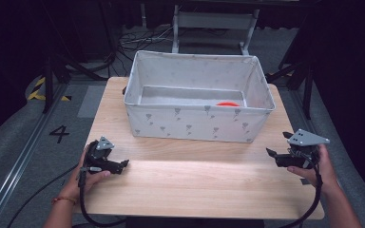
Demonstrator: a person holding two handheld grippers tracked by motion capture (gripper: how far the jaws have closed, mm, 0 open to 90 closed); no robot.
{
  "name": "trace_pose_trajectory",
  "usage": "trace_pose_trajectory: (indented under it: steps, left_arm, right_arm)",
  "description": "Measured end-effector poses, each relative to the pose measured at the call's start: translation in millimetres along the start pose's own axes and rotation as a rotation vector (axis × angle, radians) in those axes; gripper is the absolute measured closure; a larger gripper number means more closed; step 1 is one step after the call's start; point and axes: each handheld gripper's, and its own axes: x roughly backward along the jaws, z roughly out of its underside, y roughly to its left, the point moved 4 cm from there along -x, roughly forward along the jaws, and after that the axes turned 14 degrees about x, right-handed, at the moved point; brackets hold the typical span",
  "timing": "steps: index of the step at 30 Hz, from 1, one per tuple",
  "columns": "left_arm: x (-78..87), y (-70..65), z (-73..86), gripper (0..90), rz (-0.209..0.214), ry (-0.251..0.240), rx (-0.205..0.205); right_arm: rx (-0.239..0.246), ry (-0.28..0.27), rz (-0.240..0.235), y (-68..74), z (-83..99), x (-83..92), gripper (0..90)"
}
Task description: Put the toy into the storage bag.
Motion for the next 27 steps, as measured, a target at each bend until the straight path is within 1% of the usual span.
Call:
trace_pose_trajectory:
  steps: [1, 3, 4, 5, 6, 8, 10, 13, 15, 17, 20, 21, 22, 24, 25, 26, 27]
  left_arm:
    - [0.1, 0.4, -0.3, 0.4, -0.006, -0.003, -0.004]
    - [0.2, -0.2, 0.2, 0.4, -0.001, 0.001, 0.004]
    - [0.2, -0.2, 0.2, 0.4, -0.001, 0.001, 0.004]
    - [0.0, 0.2, -0.1, 0.4, -0.004, -0.003, -0.002]
    - [0.0, 0.3, -0.2, 0.3, -0.004, -0.003, -0.002]
    - [0.1, 0.4, -0.2, 0.3, -0.006, -0.004, -0.002]
    - [0.0, 0.3, -0.2, 0.3, -0.004, -0.003, -0.002]
    - [0.1, 0.4, -0.2, 0.3, -0.006, -0.003, -0.003]
    - [0.1, 0.4, -0.3, 0.3, -0.006, -0.003, -0.002]
    - [-0.3, 0.2, -0.3, 0.2, 0.0, -0.001, 0.001]
    - [-0.5, 0.1, -0.5, 0.1, -0.002, 0.001, 0.002]
    - [-0.5, 0.1, -0.5, 0.1, -0.002, 0.001, 0.002]
    - [-0.5, 0.1, -0.4, 0.1, -0.002, 0.001, 0.002]
    - [-0.7, 0.2, -0.5, 0.1, -0.005, -0.004, 0.001]
    - [-0.6, 0.2, -0.5, 0.1, -0.006, -0.003, 0.001]
    - [-0.6, 0.2, -0.5, 0.1, -0.006, -0.003, 0.001]
    - [-0.6, 0.2, -0.5, 0.1, -0.006, -0.003, 0.001]
  right_arm:
    - [-0.02, -0.001, 0.0, 1.9, 6.1, -2.7, 16.6]
    - [-0.052, 0.0, 0.0, 4.9, 14.4, -6.6, 17.4]
    - [-0.052, 0.0, 0.0, 4.9, 14.4, -6.6, 17.4]
    - [-0.061, 0.004, -0.004, 6.3, 18.6, -8.2, 18.5]
    - [-0.074, 0.016, -0.016, 9.5, 26.4, -11.4, 18.7]
    - [-0.076, 0.038, -0.031, 13.5, 36.6, -15.8, 17.6]
    - [-0.093, 0.046, -0.028, 15.2, 44.8, -18.0, 17.1]
    - [-0.129, 0.078, -0.027, 17.0, 57.1, -19.7, 17.8]
    - [-0.155, 0.073, -0.046, 19.5, 63.8, -18.6, 17.8]
    - [-0.181, 0.064, -0.056, 22.9, 72.7, -18.1, 17.5]
    - [-0.187, 0.081, -0.05, 26.4, 85.2, -19.9, 16.7]
    - [-0.187, 0.081, -0.05, 26.4, 85.2, -19.9, 16.7]
    - [-0.206, 0.092, -0.053, 28.9, 93.6, -20.8, 16.7]
    - [-0.236, 0.082, -0.058, 31.4, 102.7, -22.4, 15.6]
    - [-0.262, 0.071, -0.065, 31.5, 105.2, -21.9, 15.7]
    - [-0.276, 0.071, -0.07, 30.6, 106.3, -21.5, 15.6]
    - [-0.276, 0.075, -0.06, 29.6, 107.1, -21.3, 15.0]
